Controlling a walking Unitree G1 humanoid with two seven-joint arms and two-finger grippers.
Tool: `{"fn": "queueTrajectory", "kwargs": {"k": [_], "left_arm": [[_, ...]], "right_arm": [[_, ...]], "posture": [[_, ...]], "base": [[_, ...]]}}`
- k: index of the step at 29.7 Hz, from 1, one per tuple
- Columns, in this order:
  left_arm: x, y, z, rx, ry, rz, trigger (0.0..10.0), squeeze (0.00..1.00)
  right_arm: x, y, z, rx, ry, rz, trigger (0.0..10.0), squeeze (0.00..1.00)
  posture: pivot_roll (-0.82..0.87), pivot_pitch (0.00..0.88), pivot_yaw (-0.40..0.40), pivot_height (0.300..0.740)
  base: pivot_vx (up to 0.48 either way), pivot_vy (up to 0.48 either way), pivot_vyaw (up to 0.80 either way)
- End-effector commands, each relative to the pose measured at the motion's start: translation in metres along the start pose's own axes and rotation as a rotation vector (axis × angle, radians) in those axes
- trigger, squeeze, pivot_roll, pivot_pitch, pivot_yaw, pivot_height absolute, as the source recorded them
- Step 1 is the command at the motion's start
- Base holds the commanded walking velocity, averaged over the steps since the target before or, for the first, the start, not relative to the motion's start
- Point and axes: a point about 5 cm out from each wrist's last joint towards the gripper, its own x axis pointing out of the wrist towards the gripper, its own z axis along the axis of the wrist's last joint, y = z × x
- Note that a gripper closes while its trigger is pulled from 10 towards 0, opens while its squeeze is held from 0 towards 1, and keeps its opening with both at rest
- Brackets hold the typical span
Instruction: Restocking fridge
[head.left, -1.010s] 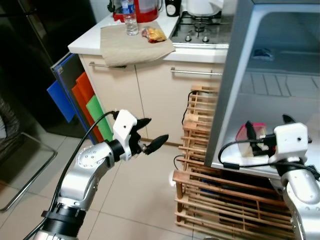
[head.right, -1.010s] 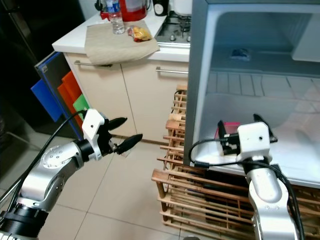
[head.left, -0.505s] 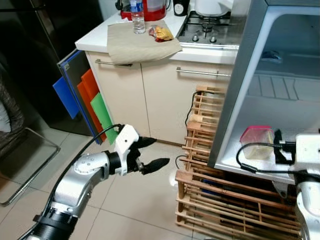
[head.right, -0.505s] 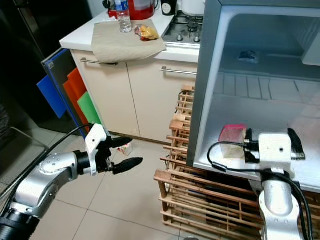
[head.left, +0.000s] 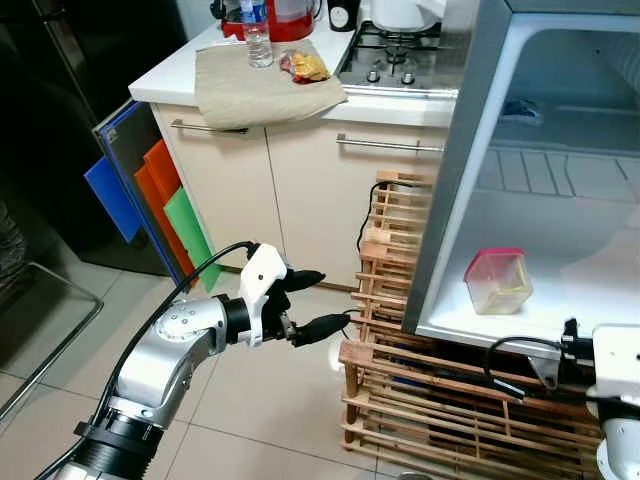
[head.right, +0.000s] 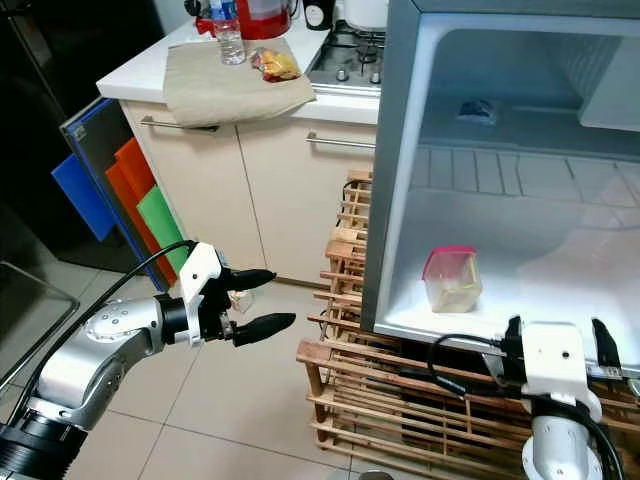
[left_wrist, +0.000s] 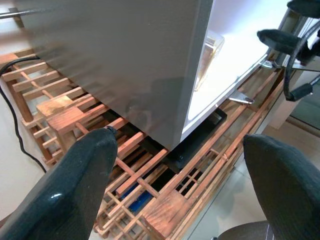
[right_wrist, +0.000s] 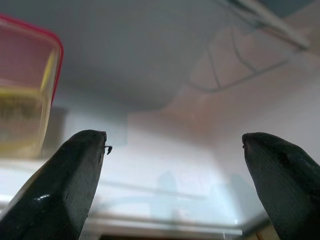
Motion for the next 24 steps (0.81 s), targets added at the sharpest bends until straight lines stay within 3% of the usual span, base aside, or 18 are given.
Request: {"fn": "queueTrajectory", "kwargs": {"k": [1, 11, 20, 24], "left_arm": [[0.001, 0.001, 0.004, 0.014, -0.005, 0.003, 10.0, 0.0], [0.007, -0.005, 0.005, 0.036, -0.018, 0.003, 10.0, 0.0], [0.004, -0.005, 0.003, 0.036, -0.011, 0.015, 10.0, 0.0], [0.006, -0.004, 0.003, 0.043, -0.006, 0.012, 10.0, 0.0]], "right_arm": [[0.005, 0.0, 0.005, -0.005, -0.033, 0.0, 10.0, 0.0], [0.038, 0.018, 0.026, 0.042, -0.104, 0.033, 10.0, 0.0], [0.034, 0.021, 0.016, 0.059, -0.036, 0.03, 10.0, 0.0], [0.031, 0.035, 0.007, 0.101, 0.009, 0.079, 10.0, 0.0]], "posture": [[-0.16, 0.0, 0.058, 0.74], [-0.15, 0.0, 0.038, 0.74], [-0.15, 0.0, 0.041, 0.74], [-0.15, 0.0, 0.053, 0.74]], "base": [[0.0, 0.0, 0.0], [0.0, 0.0, 0.0], [0.0, 0.0, 0.0], [0.0, 0.0, 0.0]]}}
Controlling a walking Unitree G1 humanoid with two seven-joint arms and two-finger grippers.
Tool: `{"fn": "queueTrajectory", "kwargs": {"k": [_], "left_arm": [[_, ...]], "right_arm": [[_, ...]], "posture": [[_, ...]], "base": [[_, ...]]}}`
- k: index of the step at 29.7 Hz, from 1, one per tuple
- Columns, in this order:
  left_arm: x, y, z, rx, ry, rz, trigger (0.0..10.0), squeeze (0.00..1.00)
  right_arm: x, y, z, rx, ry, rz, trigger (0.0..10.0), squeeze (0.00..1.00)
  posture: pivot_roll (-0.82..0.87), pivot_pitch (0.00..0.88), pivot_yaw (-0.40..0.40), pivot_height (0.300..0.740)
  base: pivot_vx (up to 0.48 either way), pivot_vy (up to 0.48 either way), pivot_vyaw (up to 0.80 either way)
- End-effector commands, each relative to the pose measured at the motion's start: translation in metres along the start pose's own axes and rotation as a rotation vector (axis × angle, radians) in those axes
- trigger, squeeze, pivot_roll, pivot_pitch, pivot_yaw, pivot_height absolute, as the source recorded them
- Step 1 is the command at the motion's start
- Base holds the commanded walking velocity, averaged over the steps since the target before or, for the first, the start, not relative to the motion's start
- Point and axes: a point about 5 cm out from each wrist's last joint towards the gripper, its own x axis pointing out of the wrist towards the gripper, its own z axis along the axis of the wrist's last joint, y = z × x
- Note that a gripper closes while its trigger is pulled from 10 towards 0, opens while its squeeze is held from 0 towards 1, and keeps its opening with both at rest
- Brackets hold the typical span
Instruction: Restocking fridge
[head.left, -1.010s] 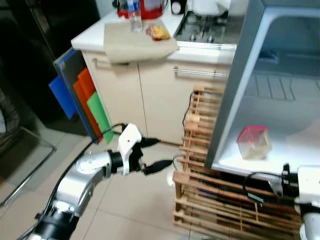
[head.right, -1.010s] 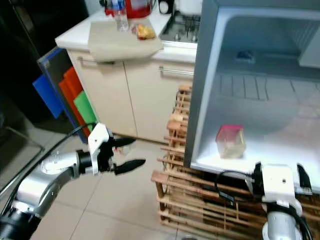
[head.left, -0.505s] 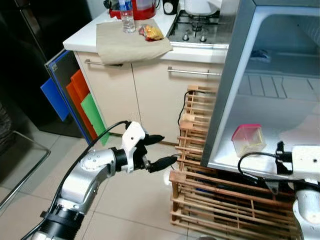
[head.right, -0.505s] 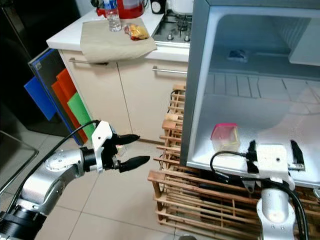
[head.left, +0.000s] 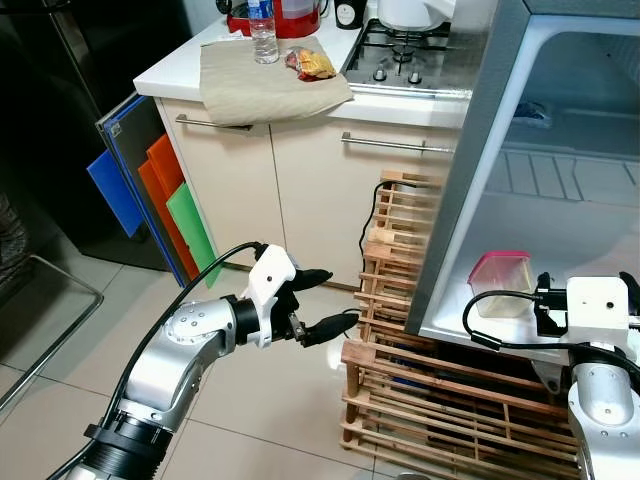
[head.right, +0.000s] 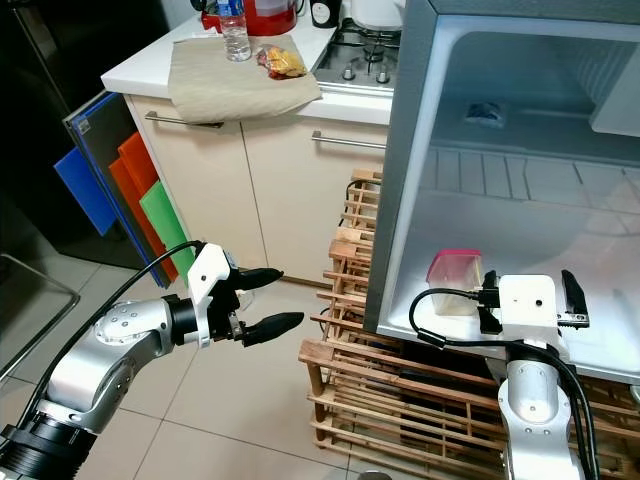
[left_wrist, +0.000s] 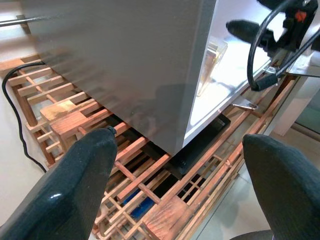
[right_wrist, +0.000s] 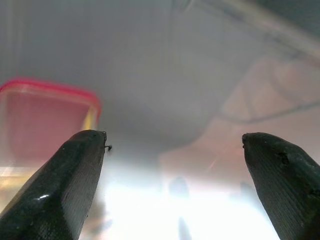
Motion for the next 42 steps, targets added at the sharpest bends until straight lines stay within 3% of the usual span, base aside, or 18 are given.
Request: {"fn": "queueTrajectory", "kwargs": {"k": [1, 13, 26, 42], "left_arm": [[-0.001, 0.001, 0.002, 0.024, 0.007, 0.001, 10.0, 0.0], [0.0, 0.001, 0.0, 0.039, 0.023, 0.006, 10.0, 0.0], [-0.002, 0.0, -0.004, 0.056, 0.048, -0.006, 10.0, 0.0], [0.001, -0.002, -0.003, 0.057, 0.044, -0.007, 10.0, 0.0]], "right_arm": [[-0.002, 0.008, -0.006, 0.018, 0.033, 0.039, 10.0, 0.0], [0.002, 0.014, -0.013, 0.001, 0.009, 0.109, 10.0, 0.0], [-0.028, 0.023, -0.05, -0.039, 0.115, 0.159, 10.0, 0.0], [-0.011, 0.02, -0.039, -0.031, 0.053, 0.134, 10.0, 0.0]], "posture": [[-0.15, 0.0, 0.053, 0.74], [-0.14, 0.0, 0.047, 0.74], [-0.15, 0.0, 0.062, 0.74], [-0.15, 0.0, 0.064, 0.74]], "base": [[0.0, 0.0, 0.0], [0.0, 0.0, 0.0], [0.0, 0.0, 0.0], [0.0, 0.0, 0.0]]}}
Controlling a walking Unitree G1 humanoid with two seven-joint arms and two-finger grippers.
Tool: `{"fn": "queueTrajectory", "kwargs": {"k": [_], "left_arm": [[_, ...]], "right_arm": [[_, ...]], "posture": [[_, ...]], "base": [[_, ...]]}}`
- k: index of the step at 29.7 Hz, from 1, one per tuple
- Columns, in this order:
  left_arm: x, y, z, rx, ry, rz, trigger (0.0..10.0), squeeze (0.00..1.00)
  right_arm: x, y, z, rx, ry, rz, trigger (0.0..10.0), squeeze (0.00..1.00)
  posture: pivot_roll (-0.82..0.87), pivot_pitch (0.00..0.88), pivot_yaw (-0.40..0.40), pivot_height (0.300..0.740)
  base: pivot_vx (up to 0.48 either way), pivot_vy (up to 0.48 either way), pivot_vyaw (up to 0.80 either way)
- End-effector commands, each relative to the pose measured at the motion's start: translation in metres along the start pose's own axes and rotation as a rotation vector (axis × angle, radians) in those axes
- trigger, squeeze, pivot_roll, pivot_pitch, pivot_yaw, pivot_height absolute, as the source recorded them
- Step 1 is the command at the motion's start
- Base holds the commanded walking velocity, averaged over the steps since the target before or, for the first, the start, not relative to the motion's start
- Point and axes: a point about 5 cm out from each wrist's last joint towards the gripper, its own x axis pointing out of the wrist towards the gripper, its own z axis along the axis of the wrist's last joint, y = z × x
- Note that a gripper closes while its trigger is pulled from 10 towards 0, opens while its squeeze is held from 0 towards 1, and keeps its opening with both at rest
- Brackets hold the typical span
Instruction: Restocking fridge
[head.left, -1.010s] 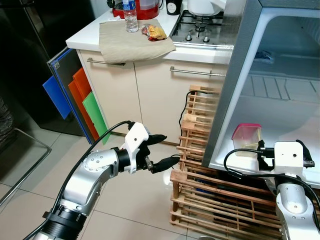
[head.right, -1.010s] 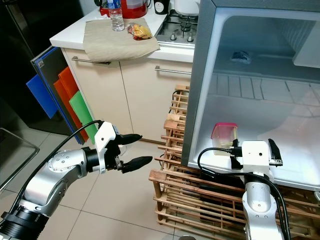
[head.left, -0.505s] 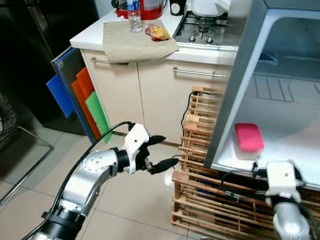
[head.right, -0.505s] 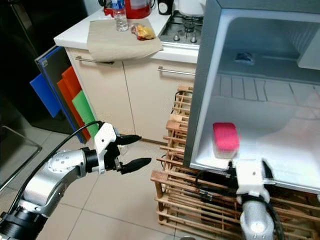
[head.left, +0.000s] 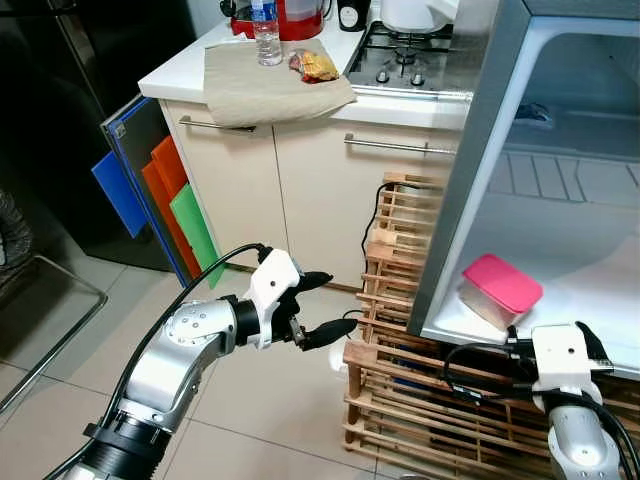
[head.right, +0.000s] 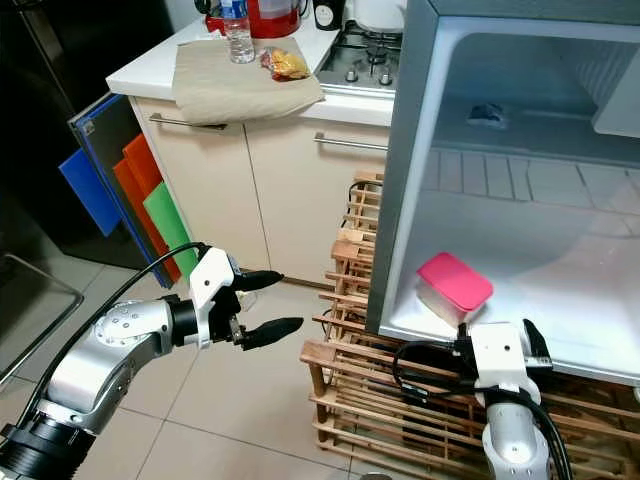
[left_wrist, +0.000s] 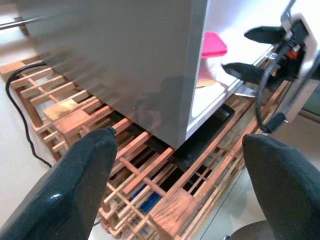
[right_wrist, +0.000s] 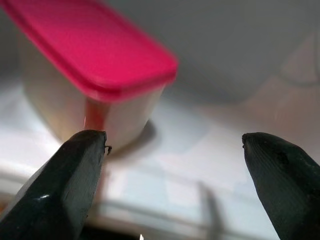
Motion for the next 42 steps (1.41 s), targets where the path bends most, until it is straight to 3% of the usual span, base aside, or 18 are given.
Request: {"fn": "queueTrajectory", "kwargs": {"k": [1, 13, 17, 25, 28, 29, 30, 31, 32, 37, 38, 39, 42], "left_arm": [[-0.001, -0.001, -0.002, 0.003, 0.016, 0.005, 10.0, 0.0], [-0.004, -0.005, -0.003, -0.01, 0.011, 0.025, 10.0, 0.0], [-0.01, -0.008, -0.005, -0.016, 0.024, 0.043, 10.0, 0.0], [-0.022, -0.011, -0.008, -0.03, 0.047, 0.066, 10.0, 0.0], [-0.021, -0.01, -0.007, -0.032, 0.044, 0.065, 10.0, 0.0], [-0.019, -0.011, -0.006, -0.03, 0.047, 0.055, 10.0, 0.0], [-0.019, -0.011, -0.006, -0.03, 0.047, 0.055, 10.0, 0.0], [-0.017, -0.011, -0.006, -0.025, 0.052, 0.044, 10.0, 0.0], [-0.016, -0.01, -0.005, -0.023, 0.051, 0.042, 10.0, 0.0], [-0.013, -0.009, -0.003, -0.019, 0.046, 0.041, 10.0, 0.0], [-0.012, -0.008, -0.003, -0.02, 0.046, 0.041, 10.0, 0.0], [-0.01, -0.01, -0.004, -0.021, 0.044, 0.039, 10.0, 0.0], [-0.009, -0.012, -0.005, -0.022, 0.043, 0.036, 10.0, 0.0]], "right_arm": [[0.006, 0.003, 0.004, 0.008, -0.02, 0.005, 10.0, 0.0], [0.049, 0.034, 0.035, 0.011, -0.109, 0.086, 10.0, 0.0], [0.068, 0.043, 0.043, -0.031, -0.117, 0.107, 10.0, 0.0], [0.077, 0.023, 0.029, -0.159, -0.099, 0.046, 10.0, 0.0], [0.078, 0.016, 0.026, -0.238, -0.115, 0.03, 10.0, 0.0], [0.08, 0.009, 0.022, -0.328, -0.131, 0.016, 10.0, 0.0], [0.08, 0.009, 0.022, -0.328, -0.131, 0.016, 10.0, 0.0], [0.082, 0.001, 0.02, -0.393, -0.138, 0.001, 10.0, 0.0], [0.083, -0.005, 0.02, -0.4, -0.141, -0.014, 10.0, 0.0], [0.083, -0.019, 0.031, -0.299, -0.183, -0.077, 10.0, 0.0], [0.082, -0.019, 0.034, -0.275, -0.192, -0.082, 10.0, 0.0], [0.075, -0.015, 0.04, -0.186, -0.222, -0.082, 10.0, 0.0], [0.067, -0.01, 0.047, -0.118, -0.262, -0.078, 10.0, 0.0]], "posture": [[-0.15, 0.0, 0.061, 0.74], [-0.1, 0.0, 0.042, 0.74], [-0.07, 0.0, 0.031, 0.74], [-0.04, 0.0, 0.028, 0.74], [-0.04, 0.0, 0.033, 0.74], [-0.05, 0.0, 0.041, 0.74], [-0.05, 0.0, 0.041, 0.74], [-0.06, 0.0, 0.045, 0.74], [-0.06, 0.0, 0.047, 0.74], [-0.07, 0.0, 0.047, 0.74], [-0.08, 0.0, 0.046, 0.74], [-0.08, 0.0, 0.046, 0.74], [-0.09, 0.0, 0.046, 0.74]], "base": [[0.0, 0.0, 0.0], [0.0, 0.0, 0.0], [0.0, 0.0, 0.0], [0.0, 0.0, 0.0], [0.0, 0.0, 0.0], [0.0, 0.0, 0.0], [0.0, 0.0, 0.0], [0.0, 0.0, 0.0], [0.0, 0.0, 0.0], [0.0, 0.0, 0.0], [0.0, 0.0, 0.0], [0.0, 0.0, 0.0], [0.0, 0.0, 0.0]]}}
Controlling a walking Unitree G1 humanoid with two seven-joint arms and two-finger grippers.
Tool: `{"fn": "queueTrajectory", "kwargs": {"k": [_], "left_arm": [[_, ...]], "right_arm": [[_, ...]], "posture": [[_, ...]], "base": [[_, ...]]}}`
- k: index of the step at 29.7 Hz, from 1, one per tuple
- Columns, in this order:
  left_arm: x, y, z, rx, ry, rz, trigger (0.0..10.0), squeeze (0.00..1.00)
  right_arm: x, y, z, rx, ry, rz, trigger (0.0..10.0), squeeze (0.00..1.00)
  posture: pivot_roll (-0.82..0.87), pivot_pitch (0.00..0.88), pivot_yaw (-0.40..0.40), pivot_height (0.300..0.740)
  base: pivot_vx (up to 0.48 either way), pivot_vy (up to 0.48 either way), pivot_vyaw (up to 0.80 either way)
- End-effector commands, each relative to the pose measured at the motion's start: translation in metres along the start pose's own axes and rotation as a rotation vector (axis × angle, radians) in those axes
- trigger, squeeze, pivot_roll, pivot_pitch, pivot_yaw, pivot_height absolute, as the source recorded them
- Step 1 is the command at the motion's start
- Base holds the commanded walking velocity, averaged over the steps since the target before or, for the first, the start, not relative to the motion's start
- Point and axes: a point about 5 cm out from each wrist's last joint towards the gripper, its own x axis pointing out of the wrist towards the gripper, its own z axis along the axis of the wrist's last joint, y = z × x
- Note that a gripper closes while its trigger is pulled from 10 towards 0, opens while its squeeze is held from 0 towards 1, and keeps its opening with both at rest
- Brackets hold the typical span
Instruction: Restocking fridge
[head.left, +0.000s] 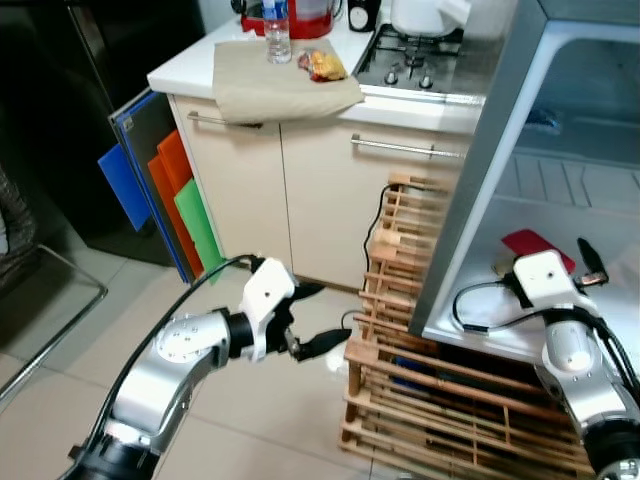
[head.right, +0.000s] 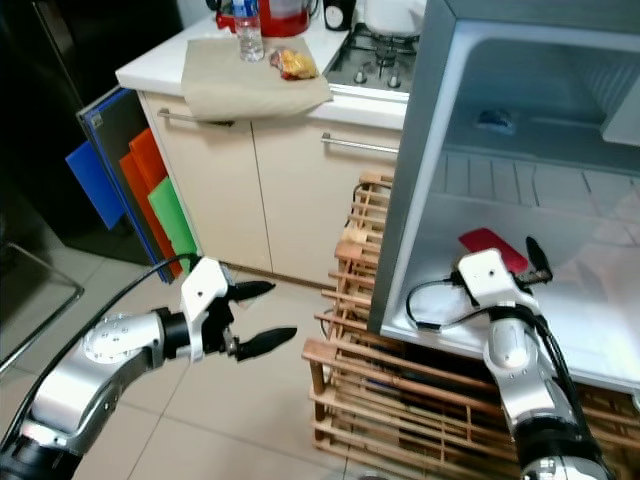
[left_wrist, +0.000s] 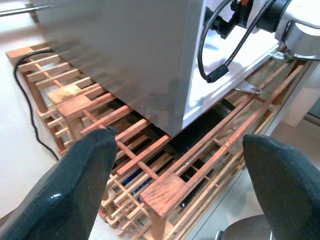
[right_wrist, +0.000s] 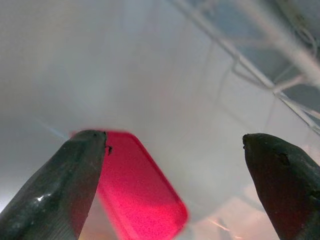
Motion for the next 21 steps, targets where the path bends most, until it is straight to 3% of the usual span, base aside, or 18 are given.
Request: {"fn": "queueTrajectory", "kwargs": {"k": [1, 3, 6, 11, 12, 14, 16, 18, 19, 20, 21], "left_arm": [[0.0, 0.0, -0.001, 0.004, 0.013, 0.002, 10.0, 0.0], [0.0, 0.001, -0.002, 0.003, 0.013, 0.003, 10.0, 0.0], [0.001, 0.002, -0.001, 0.004, 0.011, 0.004, 10.0, 0.0], [0.002, 0.009, 0.004, 0.005, -0.026, 0.051, 10.0, 0.0], [0.002, 0.009, 0.004, 0.005, -0.026, 0.051, 10.0, 0.0], [0.001, 0.012, 0.012, 0.0, -0.116, 0.194, 10.0, 0.0], [0.0, 0.016, 0.017, -0.041, -0.18, 0.313, 10.0, 0.0], [0.001, 0.02, 0.018, -0.07, -0.204, 0.362, 10.0, 0.0], [0.004, 0.039, 0.021, -0.31, -0.317, 0.568, 10.0, 0.0], [0.004, 0.039, 0.021, -0.31, -0.317, 0.568, 10.0, 0.0], [0.011, 0.046, 0.022, -0.339, -0.333, 0.676, 10.0, 0.0]], "right_arm": [[0.0, -0.001, 0.007, 0.042, -0.021, -0.01, 10.0, 0.0], [-0.013, 0.005, 0.018, 0.126, -0.056, -0.009, 10.0, 0.0], [-0.024, 0.01, 0.024, 0.174, -0.074, 0.005, 10.0, 0.0], [-0.055, 0.011, 0.033, 0.362, -0.037, 0.017, 10.0, 0.0], [-0.055, 0.011, 0.033, 0.362, -0.037, 0.017, 10.0, 0.0], [-0.075, 0.004, 0.039, 0.443, -0.023, 0.02, 10.0, 0.0], [-0.084, 0.003, 0.039, 0.468, -0.013, 0.036, 10.0, 0.0], [-0.086, 0.003, 0.038, 0.472, -0.008, 0.044, 10.0, 0.0], [-0.085, 0.011, 0.024, 0.503, 0.088, 0.036, 10.0, 0.0], [-0.085, 0.011, 0.024, 0.503, 0.088, 0.036, 10.0, 0.0], [-0.078, 0.015, 0.014, 0.511, 0.148, 0.015, 10.0, 0.0]], "posture": [[-0.09, 0.0, 0.046, 0.74], [-0.09, 0.0, 0.046, 0.74], [-0.09, 0.0, 0.047, 0.74], [-0.11, 0.0, 0.054, 0.74], [-0.11, 0.0, 0.054, 0.74], [-0.13, 0.0, 0.052, 0.74], [-0.13, 0.0, 0.048, 0.74], [-0.13, 0.0, 0.046, 0.74], [-0.13, 0.0, 0.038, 0.74], [-0.13, 0.0, 0.038, 0.74], [-0.13, 0.0, 0.035, 0.74]], "base": [[0.0, 0.0, 0.0], [0.0, 0.0, 0.0], [0.0, 0.0, 0.0], [0.0, 0.0, 0.0], [0.0, 0.0, 0.0], [0.0, 0.0, 0.0], [0.0, 0.0, 0.0], [0.0, 0.0, 0.0], [0.0, 0.0, 0.0], [0.0, 0.0, 0.0], [0.0, 0.0, 0.0]]}}
